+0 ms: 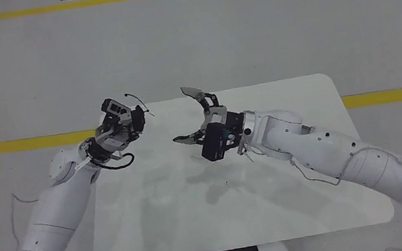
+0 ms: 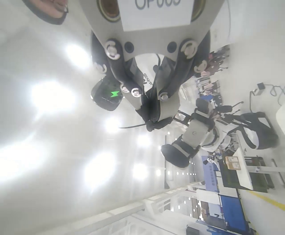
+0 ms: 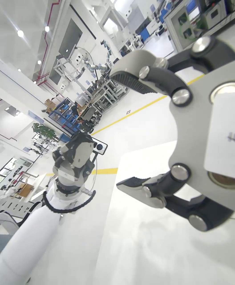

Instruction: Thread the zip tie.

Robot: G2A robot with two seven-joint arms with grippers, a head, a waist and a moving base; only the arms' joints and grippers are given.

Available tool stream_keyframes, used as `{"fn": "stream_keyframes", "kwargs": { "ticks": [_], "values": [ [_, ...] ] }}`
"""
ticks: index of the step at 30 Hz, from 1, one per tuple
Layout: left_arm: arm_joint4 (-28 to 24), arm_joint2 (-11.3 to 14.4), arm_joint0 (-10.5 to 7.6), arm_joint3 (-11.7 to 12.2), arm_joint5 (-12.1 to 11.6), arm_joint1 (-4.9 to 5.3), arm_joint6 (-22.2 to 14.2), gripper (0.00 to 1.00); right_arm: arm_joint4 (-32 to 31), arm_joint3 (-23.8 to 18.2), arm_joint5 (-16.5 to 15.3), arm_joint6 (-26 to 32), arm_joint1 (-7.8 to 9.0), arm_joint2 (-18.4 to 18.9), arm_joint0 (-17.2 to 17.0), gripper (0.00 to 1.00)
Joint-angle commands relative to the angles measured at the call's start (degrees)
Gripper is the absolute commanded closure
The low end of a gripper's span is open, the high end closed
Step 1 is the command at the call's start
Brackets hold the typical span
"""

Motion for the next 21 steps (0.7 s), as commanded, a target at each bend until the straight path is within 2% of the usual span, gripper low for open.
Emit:
{"fn": "stream_keyframes", "kwargs": {
  "ticks": [1, 4, 6, 11, 16, 18, 21],
  "values": [
    [0.04, 0.00, 0.02, 0.02, 0.08, 0.01, -0.01, 1.00, 0.21, 0.02, -0.04, -0.07, -0.01, -0.04, 0.04, 0.00],
    [0.04, 0.00, 0.02, 0.02, 0.08, 0.01, -0.01, 1.00, 0.21, 0.02, -0.04, -0.07, -0.01, -0.04, 0.04, 0.00],
    [-1.01, 0.47, 0.55, -0.88, 1.32, -0.20, 1.73, 1.00, -0.76, -0.29, 0.21, 0.76, -0.08, 0.33, -0.36, 0.00],
    [-9.59, 2.85, 2.52, -3.53, 3.92, -1.42, 4.10, 1.00, -5.80, -2.04, 5.81, 3.06, -0.66, 2.72, -2.79, 0.00],
    [-14.05, 4.83, 2.67, -3.62, 4.87, -2.50, 5.53, 1.00, -10.14, -2.57, 11.03, 6.54, -1.29, 4.79, -5.26, 0.00],
    [-16.10, 5.34, 2.48, -3.34, 5.11, -2.96, 5.60, 1.00, -10.79, -3.17, 12.34, 7.33, -1.57, 5.69, -6.46, 0.00],
    [-15.88, 5.35, 2.36, -3.31, 5.00, -2.99, 5.46, 1.00, -11.14, -3.24, 12.24, 7.62, -1.71, 6.13, -6.99, 0.00]
  ]
}}
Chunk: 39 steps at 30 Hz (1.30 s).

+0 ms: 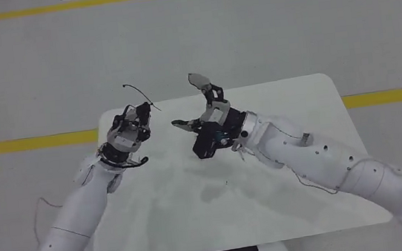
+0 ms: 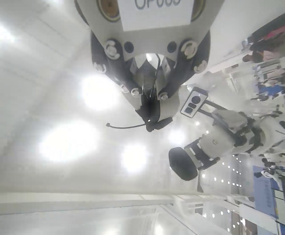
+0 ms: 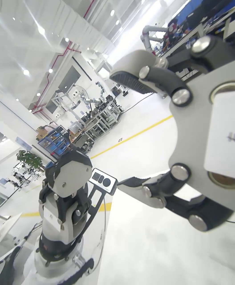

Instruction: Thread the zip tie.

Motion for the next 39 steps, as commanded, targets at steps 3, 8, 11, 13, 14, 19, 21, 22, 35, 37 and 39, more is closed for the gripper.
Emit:
{"fn": "stream_keyframes", "kwargs": {
  "ticks": [3, 8, 11, 13, 14, 19, 21, 22, 35, 37, 39],
  "values": [
    [0.13, -0.03, 0.01, -0.01, -0.02, 0.02, -0.01, 1.00, 0.02, 0.02, -0.10, -0.03, 0.01, -0.01, 0.03, 0.00],
    [-2.90, 0.25, 0.95, -1.01, 1.76, -0.37, 2.12, 1.00, 1.29, -0.84, 1.33, -0.87, -0.28, 1.17, -1.66, 0.00],
    [-3.74, -0.65, 2.28, -1.72, 3.88, -1.35, 2.88, 1.00, 4.23, -0.79, 2.87, -3.81, -0.85, 2.83, -3.69, 0.00],
    [-3.74, -1.71, 3.26, -1.99, 5.26, -2.38, 3.33, 1.00, 4.94, -0.50, 3.09, -4.77, -1.21, 3.59, -4.44, 0.00],
    [-3.74, -2.17, 3.22, -2.13, 5.08, -2.77, 3.53, 1.00, 5.12, -0.26, 3.42, -4.75, -1.46, 4.06, -4.88, 0.00],
    [0.61, -2.18, 2.54, -2.59, 3.89, -2.70, 2.44, 1.00, 2.13, 0.44, 4.01, -2.80, -1.56, 4.47, -4.73, 0.00],
    [0.61, -2.18, 2.54, -2.59, 3.89, -2.70, 2.44, 1.00, 2.13, 0.44, 4.01, -2.80, -1.56, 4.47, -4.73, 0.00],
    [0.22, -2.05, 2.70, -2.94, 4.05, -2.79, 3.35, 1.00, 1.72, 0.23, 3.66, -2.71, -1.61, 4.68, -5.00, 0.00],
    [-3.74, -4.42, 5.02, -4.04, 7.94, -6.15, 6.15, 1.00, 0.98, -0.98, 0.00, -6.09, -3.65, 8.25, -8.35, 0.24],
    [-3.74, -4.87, 5.07, -3.89, 8.42, -6.68, 6.22, 1.00, 0.49, -0.96, -0.70, -6.17, -4.08, 8.44, -8.62, 0.21],
    [-3.74, -5.05, 5.04, -3.82, 8.70, -6.98, 6.27, 1.00, 0.02, -0.79, -1.19, -6.06, -4.47, 8.59, -8.77, 0.33]
  ]
}}
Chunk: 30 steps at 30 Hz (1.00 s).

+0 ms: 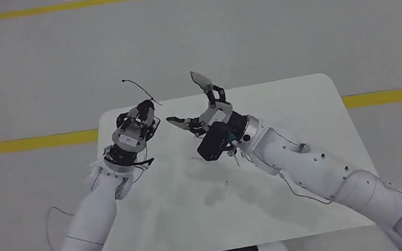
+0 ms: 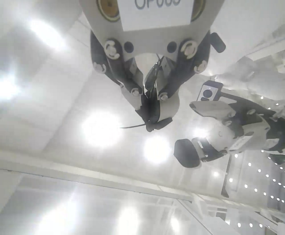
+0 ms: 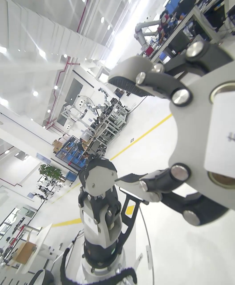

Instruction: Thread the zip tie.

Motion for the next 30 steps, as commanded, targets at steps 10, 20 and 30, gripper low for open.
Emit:
{"fn": "stream_keyframes", "kwargs": {
  "ticks": [10, 20, 30],
  "values": [
    [0.35, -0.36, 0.40, -0.59, 0.57, -0.67, 0.17, 1.00, -2.08, 0.84, -2.64, 1.17, -2.09, 0.58, 0.00, 0.56],
    [0.37, -0.73, 0.81, -0.96, 1.50, -0.93, 0.44, 1.00, -2.08, 1.50, -3.36, 1.23, -3.23, 0.15, 0.60, 0.67],
    [0.37, -0.73, 0.81, -0.96, 1.50, -0.93, 0.44, 1.00, -2.08, 2.52, -4.16, 2.01, -3.88, -0.34, 1.27, 0.75]
  ]
}}
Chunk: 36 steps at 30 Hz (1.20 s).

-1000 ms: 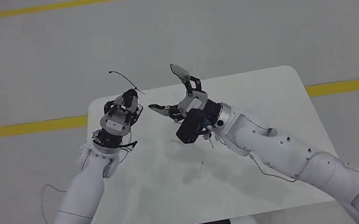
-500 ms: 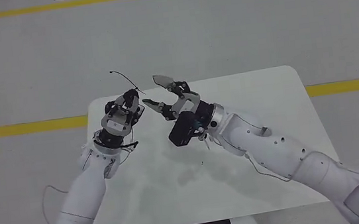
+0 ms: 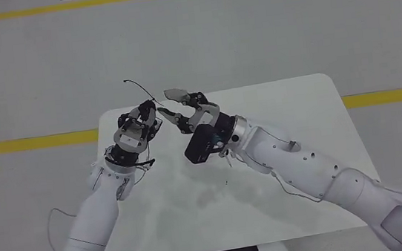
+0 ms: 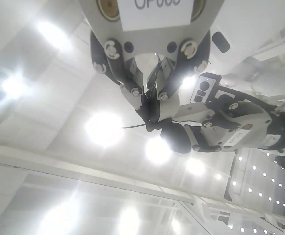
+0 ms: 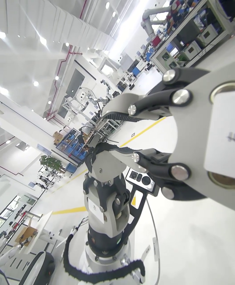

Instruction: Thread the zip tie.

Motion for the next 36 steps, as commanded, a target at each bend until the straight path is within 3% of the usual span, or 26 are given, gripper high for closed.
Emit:
{"fn": "stream_keyframes", "kwargs": {
  "ticks": [1, 4, 7, 9, 22, 36],
  "values": [
    [0.00, 0.00, 0.00, 0.00, 0.00, 0.00, 0.00, 1.00, 0.00, 0.23, -0.02, 0.15, -0.11, -0.15, 0.14, 0.81],
    [0.00, 0.00, 0.00, 0.00, 0.00, 0.00, 0.00, 1.00, 0.00, 0.46, 0.06, 0.04, -0.28, -0.28, 0.27, 0.91],
    [0.00, 0.00, 0.00, 0.00, 0.00, 0.00, 0.00, 1.00, 0.00, 0.70, 0.21, -0.35, -0.43, -0.31, 0.30, 0.90],
    [0.00, 0.00, 0.00, 0.00, 0.00, 0.00, 0.00, 1.00, 0.00, 0.81, 0.28, -0.49, -0.51, -0.31, 0.35, 0.96],
    [0.00, 0.00, 0.00, 0.00, 0.00, 0.00, 0.00, 1.00, 0.00, 1.65, 0.19, -0.56, -0.63, -0.62, 0.87, 1.00],
    [0.00, 0.00, 0.00, 0.00, 0.00, 0.00, 0.00, 1.00, 0.00, 1.83, 0.18, -0.23, 0.95, 0.20, 0.70, 1.00]
  ]
}}
